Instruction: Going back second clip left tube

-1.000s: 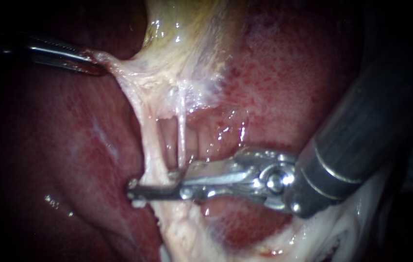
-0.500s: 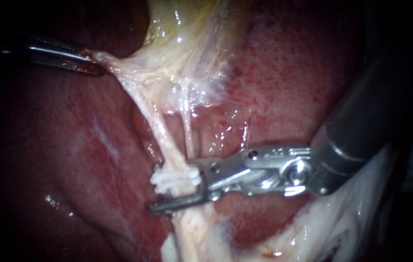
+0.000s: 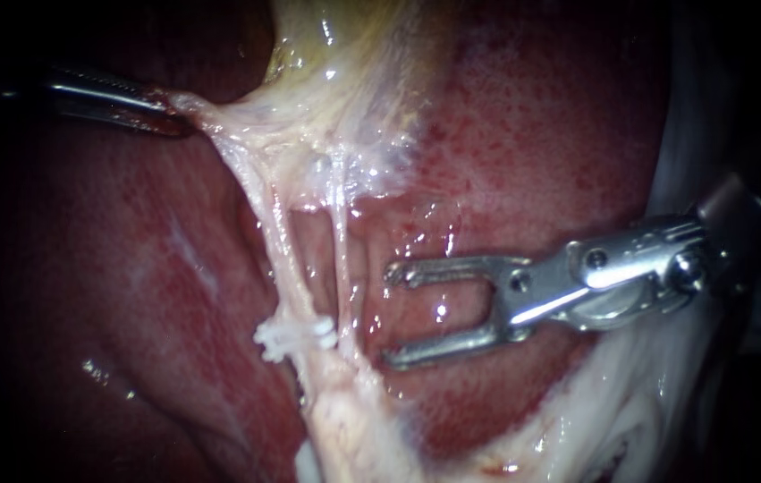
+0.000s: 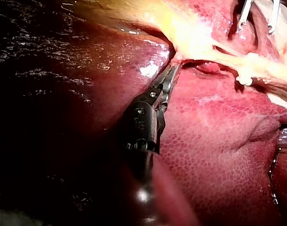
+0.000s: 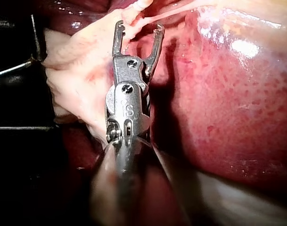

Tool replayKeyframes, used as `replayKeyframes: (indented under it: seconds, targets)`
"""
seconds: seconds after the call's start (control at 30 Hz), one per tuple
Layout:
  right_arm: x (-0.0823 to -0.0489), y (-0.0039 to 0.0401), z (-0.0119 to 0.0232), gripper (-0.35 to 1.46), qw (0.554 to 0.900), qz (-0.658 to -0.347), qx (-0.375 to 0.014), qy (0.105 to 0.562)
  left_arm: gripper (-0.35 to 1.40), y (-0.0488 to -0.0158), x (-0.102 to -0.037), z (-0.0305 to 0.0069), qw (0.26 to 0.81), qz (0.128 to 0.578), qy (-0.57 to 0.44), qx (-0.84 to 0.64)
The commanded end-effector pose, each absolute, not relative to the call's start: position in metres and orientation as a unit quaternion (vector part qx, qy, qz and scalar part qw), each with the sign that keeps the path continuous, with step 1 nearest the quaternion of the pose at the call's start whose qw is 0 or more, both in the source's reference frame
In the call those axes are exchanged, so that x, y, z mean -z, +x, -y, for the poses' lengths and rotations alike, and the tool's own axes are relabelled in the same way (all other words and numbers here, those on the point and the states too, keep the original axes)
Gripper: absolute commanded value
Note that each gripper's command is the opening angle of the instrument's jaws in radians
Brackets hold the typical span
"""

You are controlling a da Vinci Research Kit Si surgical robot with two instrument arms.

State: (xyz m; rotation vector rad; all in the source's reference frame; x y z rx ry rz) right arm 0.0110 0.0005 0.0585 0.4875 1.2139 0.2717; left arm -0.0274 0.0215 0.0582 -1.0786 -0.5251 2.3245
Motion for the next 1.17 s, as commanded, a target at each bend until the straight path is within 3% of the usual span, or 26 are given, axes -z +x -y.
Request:
replayKeyframes:
  seconds: [0.03,0.4,0.83,1.17]
  targets:
    - [-0.0585,0.0104,-0.0006,0.50,0.787,-0.564,-0.119,0.221,-0.35,-0.0274,-0.0582,-0.0214,0.260,0.194,-0.398,-0.858]
    - [-0.0577,0.0058,-0.0025,0.50,0.807,-0.553,-0.092,0.187,-0.35,-0.0281,-0.0585,-0.0211,0.262,0.191,-0.397,-0.859]
    - [-0.0574,0.0052,-0.0027,0.50,0.811,-0.551,-0.079,0.181,-0.35,-0.0319,-0.0620,-0.0190,0.254,0.200,-0.400,-0.858]
    - [-0.0572,0.0052,-0.0026,0.50,0.812,-0.550,-0.078,0.181,-0.35,-0.0320,-0.0625,-0.0189,0.252,0.201,-0.400,-0.858]
